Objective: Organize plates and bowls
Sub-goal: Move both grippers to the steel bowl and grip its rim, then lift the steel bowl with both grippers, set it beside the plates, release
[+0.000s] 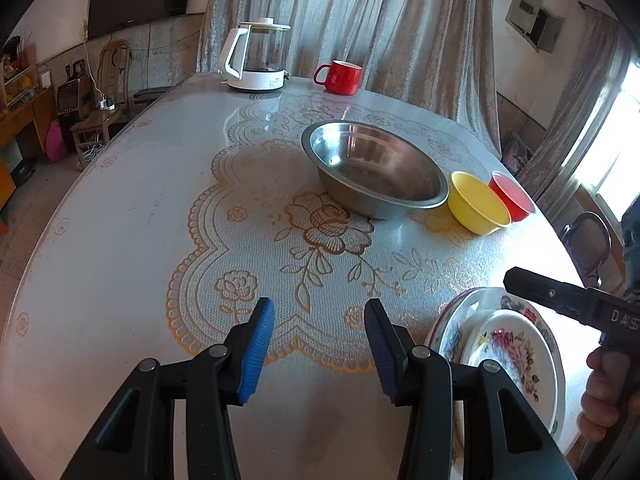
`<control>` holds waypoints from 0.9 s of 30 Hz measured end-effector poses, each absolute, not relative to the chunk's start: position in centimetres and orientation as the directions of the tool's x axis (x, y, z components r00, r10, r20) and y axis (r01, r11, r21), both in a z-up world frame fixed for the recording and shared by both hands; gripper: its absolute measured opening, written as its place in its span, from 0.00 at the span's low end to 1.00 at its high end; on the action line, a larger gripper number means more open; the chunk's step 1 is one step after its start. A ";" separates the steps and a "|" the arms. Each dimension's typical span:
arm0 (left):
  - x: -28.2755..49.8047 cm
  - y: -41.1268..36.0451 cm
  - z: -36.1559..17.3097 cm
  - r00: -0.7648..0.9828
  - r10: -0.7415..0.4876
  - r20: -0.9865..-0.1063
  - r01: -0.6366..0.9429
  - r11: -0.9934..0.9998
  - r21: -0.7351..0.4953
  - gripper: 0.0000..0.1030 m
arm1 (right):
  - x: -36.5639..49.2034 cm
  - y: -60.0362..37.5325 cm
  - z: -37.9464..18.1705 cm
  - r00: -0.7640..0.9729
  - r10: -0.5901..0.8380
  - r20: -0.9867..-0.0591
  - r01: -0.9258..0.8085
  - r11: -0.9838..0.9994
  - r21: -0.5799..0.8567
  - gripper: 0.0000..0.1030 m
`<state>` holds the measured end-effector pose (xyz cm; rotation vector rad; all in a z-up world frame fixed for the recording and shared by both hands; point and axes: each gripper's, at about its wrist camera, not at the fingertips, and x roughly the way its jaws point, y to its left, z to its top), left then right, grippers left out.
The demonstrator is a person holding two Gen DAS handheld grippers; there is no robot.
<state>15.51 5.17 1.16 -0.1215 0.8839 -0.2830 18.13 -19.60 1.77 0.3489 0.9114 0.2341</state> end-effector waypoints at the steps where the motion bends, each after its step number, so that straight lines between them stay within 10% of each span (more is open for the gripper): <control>1: 16.2 5.3 1.4 0.604 -0.305 -0.736 0.197 0.952 -0.233 0.40 | 18.7 -19.6 1.8 0.594 0.342 -0.728 -0.046 0.918 0.394 0.48; 22: 33.0 3.6 -0.4 0.528 -0.457 -0.716 0.184 0.885 -0.428 0.34 | 31.3 -20.9 -0.7 0.531 0.371 -0.762 0.073 0.876 0.477 0.44; 27: 33.4 3.3 -1.3 0.454 -0.472 -0.756 0.190 0.880 -0.435 0.17 | 32.7 -20.6 -1.1 0.455 0.396 -0.798 0.108 0.865 0.491 0.32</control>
